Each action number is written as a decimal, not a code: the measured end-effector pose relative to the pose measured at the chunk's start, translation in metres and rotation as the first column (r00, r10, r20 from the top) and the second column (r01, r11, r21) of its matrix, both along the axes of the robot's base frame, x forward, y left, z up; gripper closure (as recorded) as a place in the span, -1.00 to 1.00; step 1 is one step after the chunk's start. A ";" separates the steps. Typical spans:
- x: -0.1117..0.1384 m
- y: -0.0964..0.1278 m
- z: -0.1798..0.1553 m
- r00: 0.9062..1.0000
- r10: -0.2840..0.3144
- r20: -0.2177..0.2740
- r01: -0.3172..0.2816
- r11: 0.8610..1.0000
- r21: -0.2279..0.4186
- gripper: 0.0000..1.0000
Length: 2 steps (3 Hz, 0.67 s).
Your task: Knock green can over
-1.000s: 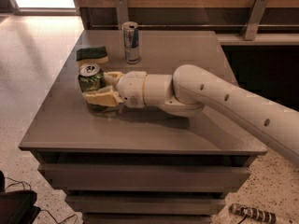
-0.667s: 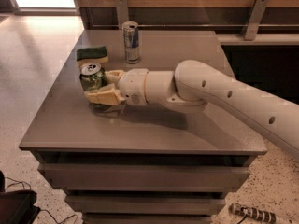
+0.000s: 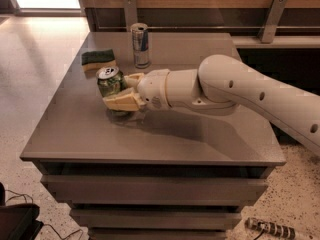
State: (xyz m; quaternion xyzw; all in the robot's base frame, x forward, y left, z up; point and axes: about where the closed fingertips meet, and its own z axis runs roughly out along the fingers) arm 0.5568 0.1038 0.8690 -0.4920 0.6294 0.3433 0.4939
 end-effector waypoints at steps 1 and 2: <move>-0.001 -0.013 0.004 0.999 -0.035 -0.014 0.034 0.997 -0.070 1.00; 0.003 -0.023 0.007 0.996 -0.081 -0.023 0.076 0.983 -0.170 1.00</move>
Offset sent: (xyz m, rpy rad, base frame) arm 0.0118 -0.0435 0.0075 -0.3112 0.0726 -0.1533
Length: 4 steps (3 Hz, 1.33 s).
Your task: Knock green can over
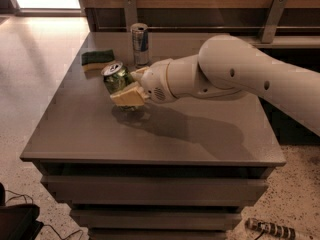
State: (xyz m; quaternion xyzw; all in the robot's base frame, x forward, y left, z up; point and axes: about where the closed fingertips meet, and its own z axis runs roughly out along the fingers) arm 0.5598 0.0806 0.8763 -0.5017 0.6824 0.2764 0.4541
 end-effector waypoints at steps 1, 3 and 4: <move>0.006 -0.008 0.001 0.999 -0.031 -0.020 0.029 0.996 -0.084 1.00; 0.015 -0.016 -0.011 0.996 -0.043 -0.072 0.024 0.970 -0.243 1.00; 0.015 -0.010 -0.025 0.994 -0.037 -0.099 0.001 0.941 -0.339 1.00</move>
Offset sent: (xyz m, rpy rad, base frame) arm 0.0243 -0.0235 -0.0141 -0.2696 0.0921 -0.0467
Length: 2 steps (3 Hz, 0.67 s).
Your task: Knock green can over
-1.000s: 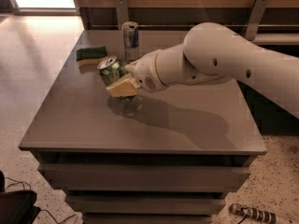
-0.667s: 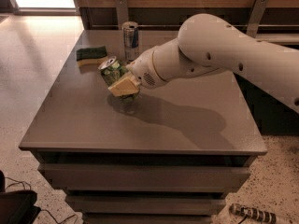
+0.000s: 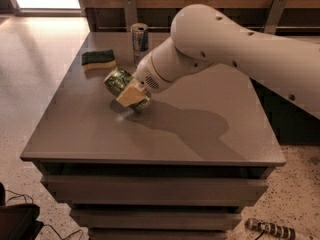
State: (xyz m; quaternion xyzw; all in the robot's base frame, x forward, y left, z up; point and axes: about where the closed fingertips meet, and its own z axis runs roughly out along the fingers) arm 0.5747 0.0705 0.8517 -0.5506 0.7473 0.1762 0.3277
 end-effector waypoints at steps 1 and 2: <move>0.000 0.004 -0.006 1.000 0.008 -0.014 -0.009 0.999 -0.048 1.00; 0.000 0.004 -0.005 1.000 0.008 -0.014 -0.009 0.999 -0.048 1.00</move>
Offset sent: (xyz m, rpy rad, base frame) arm 0.0060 0.0391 -0.0629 -0.4271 0.1005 0.0624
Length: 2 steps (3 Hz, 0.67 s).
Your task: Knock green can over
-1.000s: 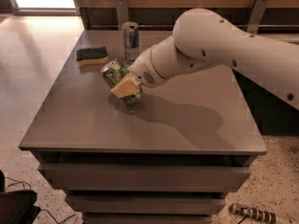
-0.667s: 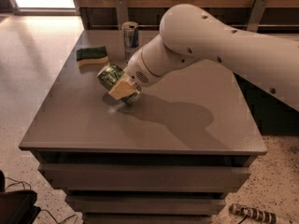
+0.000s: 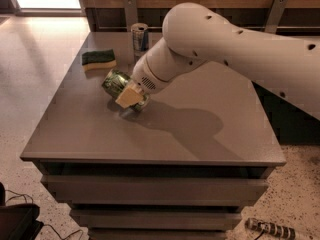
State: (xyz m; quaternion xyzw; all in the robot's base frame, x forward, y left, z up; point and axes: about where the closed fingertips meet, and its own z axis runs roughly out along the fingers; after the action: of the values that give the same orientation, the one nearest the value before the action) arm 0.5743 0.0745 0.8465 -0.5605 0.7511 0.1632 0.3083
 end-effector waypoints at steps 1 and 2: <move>0.000 0.003 -0.003 1.000 0.004 -0.005 -0.004 1.000 -0.019 1.00; 0.000 0.003 -0.003 1.000 0.004 -0.006 -0.004 1.000 -0.020 1.00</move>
Offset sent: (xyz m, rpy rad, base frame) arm 0.0043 0.0473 -0.0883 -0.5863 0.1628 0.0708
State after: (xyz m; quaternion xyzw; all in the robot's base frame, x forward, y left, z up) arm 0.5745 0.0771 0.8439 -0.5645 0.7524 0.1580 0.3003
